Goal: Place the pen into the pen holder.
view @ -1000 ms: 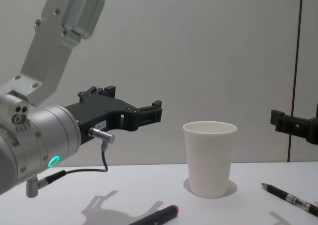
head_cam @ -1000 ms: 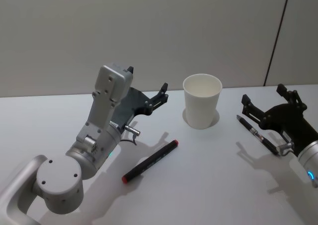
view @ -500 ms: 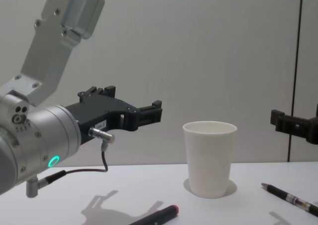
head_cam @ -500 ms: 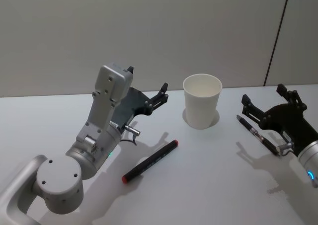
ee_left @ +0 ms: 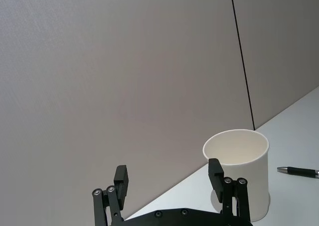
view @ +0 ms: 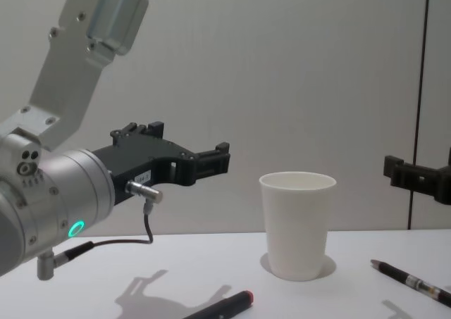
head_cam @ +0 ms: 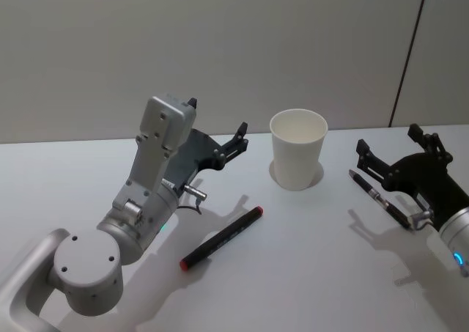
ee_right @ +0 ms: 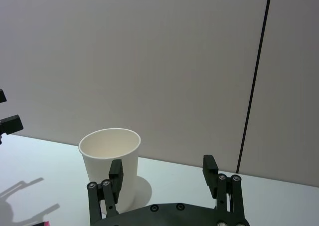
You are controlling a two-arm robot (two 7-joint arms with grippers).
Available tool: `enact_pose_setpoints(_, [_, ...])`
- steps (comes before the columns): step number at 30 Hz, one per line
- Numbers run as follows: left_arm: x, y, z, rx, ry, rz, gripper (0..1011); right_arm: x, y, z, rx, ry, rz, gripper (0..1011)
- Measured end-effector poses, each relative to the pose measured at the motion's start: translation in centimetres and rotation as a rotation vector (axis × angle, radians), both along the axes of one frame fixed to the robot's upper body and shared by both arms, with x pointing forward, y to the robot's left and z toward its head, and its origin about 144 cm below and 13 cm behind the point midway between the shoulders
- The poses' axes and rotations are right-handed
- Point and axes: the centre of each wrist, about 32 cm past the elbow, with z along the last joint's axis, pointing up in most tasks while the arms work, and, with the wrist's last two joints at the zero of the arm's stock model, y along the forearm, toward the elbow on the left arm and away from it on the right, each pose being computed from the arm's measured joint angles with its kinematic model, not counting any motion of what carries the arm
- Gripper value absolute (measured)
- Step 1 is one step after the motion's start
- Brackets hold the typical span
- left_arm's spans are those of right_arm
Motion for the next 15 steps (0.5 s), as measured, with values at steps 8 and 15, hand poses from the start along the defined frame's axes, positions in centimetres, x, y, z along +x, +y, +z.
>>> enact_pose_setpoints(8, [0.0,0.0,0.0,0.0,0.0,0.0,1001,0.01,0.0,0.01,0.0,0.0,0.0,1002])
enact_pose_setpoints(15, [0.0,0.0,0.0,0.0,0.0,0.0,1001,0.62,-0.94,0.3,-0.016,-0.008,-0.004,1002])
